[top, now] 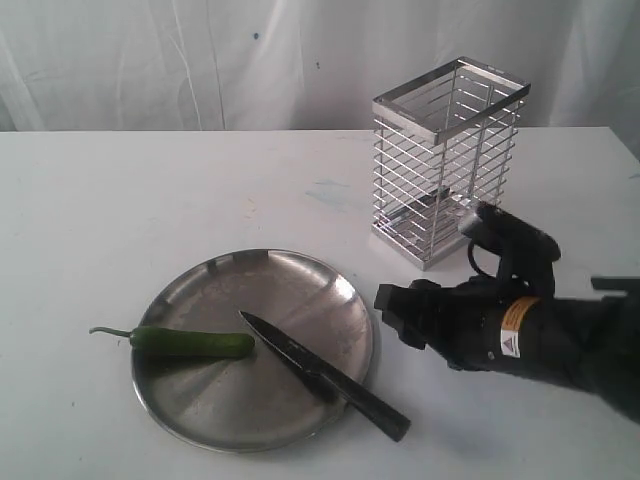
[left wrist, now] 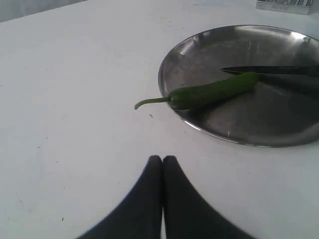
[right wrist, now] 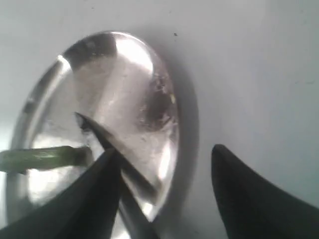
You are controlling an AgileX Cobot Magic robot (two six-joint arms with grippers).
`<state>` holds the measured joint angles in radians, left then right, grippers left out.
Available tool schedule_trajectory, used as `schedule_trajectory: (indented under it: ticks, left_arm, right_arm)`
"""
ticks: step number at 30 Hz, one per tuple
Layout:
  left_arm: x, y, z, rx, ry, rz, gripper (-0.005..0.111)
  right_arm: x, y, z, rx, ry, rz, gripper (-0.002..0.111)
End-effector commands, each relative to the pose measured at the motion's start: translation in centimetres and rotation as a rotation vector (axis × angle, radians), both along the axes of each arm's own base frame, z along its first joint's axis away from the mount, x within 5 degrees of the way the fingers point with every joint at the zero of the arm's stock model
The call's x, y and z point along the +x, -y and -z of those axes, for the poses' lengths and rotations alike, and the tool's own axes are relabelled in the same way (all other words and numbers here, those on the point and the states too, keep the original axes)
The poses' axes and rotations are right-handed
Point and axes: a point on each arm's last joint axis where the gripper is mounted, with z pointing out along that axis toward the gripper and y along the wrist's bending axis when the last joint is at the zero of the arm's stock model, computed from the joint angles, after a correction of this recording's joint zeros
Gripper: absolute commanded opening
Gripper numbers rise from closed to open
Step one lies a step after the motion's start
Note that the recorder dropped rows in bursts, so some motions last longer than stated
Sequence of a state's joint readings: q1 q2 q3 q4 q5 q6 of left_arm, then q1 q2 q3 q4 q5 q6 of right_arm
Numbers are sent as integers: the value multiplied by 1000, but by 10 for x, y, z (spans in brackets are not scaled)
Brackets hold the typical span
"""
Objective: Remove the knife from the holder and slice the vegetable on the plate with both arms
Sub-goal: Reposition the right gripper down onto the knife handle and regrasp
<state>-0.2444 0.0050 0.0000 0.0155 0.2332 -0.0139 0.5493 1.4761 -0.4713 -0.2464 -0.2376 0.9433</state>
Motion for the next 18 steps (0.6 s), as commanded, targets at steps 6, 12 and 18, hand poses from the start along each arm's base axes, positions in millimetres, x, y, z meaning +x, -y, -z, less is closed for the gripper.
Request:
schedule_trajectory:
  ticks: [6,12,18]
  left_arm:
    - [0,0,0,-11,3,-6,0]
    - [0,0,0,-11,3,-6,0]
    - [0,0,0,-11,3,-6,0]
  right_arm:
    - [23,9,-48,-625,-267,-350,51]
    - [42,-14,-66,-405,-563,-816,46]
    - [57,-23,-46,-390,-471,-1041,40]
